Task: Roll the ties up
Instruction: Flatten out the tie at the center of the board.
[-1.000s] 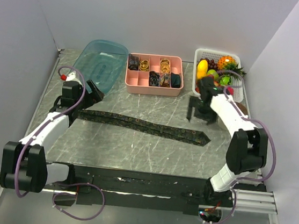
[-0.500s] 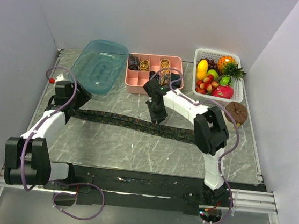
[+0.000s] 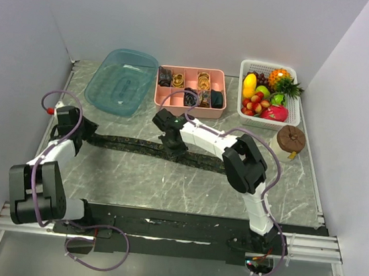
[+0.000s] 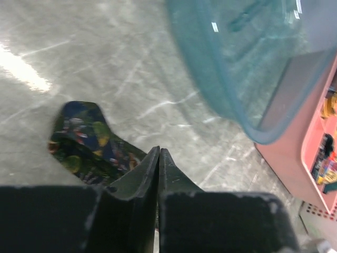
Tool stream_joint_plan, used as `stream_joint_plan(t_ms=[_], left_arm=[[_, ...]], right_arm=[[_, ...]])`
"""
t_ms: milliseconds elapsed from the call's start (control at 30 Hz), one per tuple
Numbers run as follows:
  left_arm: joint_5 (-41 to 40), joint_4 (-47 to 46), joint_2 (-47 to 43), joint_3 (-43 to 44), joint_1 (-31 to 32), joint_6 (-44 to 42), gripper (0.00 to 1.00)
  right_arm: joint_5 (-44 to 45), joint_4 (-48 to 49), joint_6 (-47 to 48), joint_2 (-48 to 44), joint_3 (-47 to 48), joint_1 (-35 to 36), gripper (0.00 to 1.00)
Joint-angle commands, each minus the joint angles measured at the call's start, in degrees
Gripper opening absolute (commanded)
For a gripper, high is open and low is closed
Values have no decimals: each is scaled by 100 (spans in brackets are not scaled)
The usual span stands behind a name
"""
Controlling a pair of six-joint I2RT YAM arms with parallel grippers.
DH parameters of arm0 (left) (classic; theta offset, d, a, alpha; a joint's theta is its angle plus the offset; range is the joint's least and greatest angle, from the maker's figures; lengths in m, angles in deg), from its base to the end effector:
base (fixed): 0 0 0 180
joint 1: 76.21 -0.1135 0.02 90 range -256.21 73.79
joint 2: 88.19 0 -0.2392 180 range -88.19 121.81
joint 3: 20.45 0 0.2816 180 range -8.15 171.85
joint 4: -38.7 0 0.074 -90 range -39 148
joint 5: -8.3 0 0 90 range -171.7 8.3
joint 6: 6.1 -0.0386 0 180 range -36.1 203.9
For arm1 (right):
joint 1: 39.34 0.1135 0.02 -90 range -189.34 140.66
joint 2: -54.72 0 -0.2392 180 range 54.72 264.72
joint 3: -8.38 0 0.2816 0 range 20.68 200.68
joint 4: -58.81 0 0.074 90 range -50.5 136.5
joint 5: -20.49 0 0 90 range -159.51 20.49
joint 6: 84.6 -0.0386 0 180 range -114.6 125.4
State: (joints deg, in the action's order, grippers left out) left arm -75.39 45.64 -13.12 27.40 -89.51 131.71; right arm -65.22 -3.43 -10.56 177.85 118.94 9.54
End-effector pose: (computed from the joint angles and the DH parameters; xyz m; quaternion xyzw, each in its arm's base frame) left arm 0.2946 0.0653 0.1527 -0.4263 0.7729 -0.1851 0.4321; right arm 0.3014 0.3409 0.1440 -0.2759 0.9513 0.0395 0.1314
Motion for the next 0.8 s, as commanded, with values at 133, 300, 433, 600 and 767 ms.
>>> stream_joint_plan(t_ms=[133,300,433,600,767], left_arm=[[-428,-212,385,5,-217,263,1],[-402,-176,623,-101,-445,466,1],[-402,-53,781,-180,-516,536,1],[-446,79,773,-338,-630,606,1],[-463,45,667,-566,-735,712,1]], right_arm=[[54,317,32,-158,-184,-10,12],[1,353,41,-132,-219,-10,12],[-8,361,23,-131,-211,-10,12],[-113,449,23,-228,-88,-19,11],[-218,607,76,-360,114,-45,12]])
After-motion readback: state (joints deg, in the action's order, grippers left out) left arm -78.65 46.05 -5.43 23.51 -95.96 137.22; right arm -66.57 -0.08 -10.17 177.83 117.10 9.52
